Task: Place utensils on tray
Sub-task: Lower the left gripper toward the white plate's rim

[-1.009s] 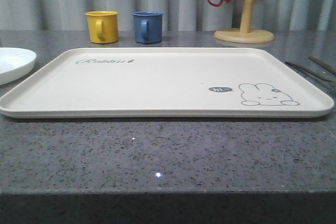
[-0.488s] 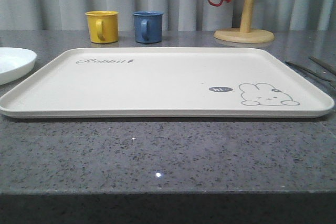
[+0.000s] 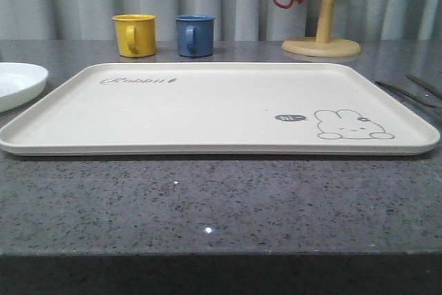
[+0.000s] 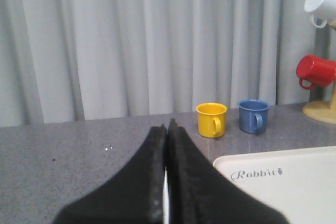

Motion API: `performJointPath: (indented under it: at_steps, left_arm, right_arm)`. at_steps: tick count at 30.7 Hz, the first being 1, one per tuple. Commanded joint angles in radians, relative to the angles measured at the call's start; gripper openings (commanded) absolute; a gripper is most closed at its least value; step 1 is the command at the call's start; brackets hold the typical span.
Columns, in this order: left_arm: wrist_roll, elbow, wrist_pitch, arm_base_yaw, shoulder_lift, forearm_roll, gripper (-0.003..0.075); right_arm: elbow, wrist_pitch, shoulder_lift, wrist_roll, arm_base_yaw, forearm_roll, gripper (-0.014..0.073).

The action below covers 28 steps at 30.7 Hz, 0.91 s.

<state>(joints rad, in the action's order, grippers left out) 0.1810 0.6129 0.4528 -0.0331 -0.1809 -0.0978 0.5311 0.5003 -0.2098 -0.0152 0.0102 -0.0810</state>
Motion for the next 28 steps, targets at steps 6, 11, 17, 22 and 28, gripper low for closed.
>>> performJointPath:
  at_steps: [6, 11, 17, 22, 28]
  left_arm:
    - [-0.003, 0.069, -0.005, -0.003, -0.156, -0.004, -0.0018]
    - [-0.003, 0.019, -0.007, -0.003, -0.185, -0.004, -0.0018]
    - [-0.003, 0.008, 0.037, -0.003, -0.237, -0.004, 0.0190]
    - [-0.003, 0.026, 0.079, -0.003, -0.295, -0.004, 0.0516]
    - [-0.003, 0.153, 0.273, -0.003, -0.432, 0.037, 0.0514]
  right_arm:
    - [0.099, 0.049, -0.179, -0.003, -0.005, 0.017, -0.0069]
    - [0.098, 0.065, -0.207, -0.003, -0.005, 0.017, -0.0069]
    - [0.098, 0.109, -0.209, -0.004, -0.005, 0.022, 0.0162]
    - [0.098, 0.113, -0.209, -0.004, -0.005, 0.023, 0.0399]
    - [0.098, 0.116, -0.209, -0.004, -0.005, 0.023, 0.0402]
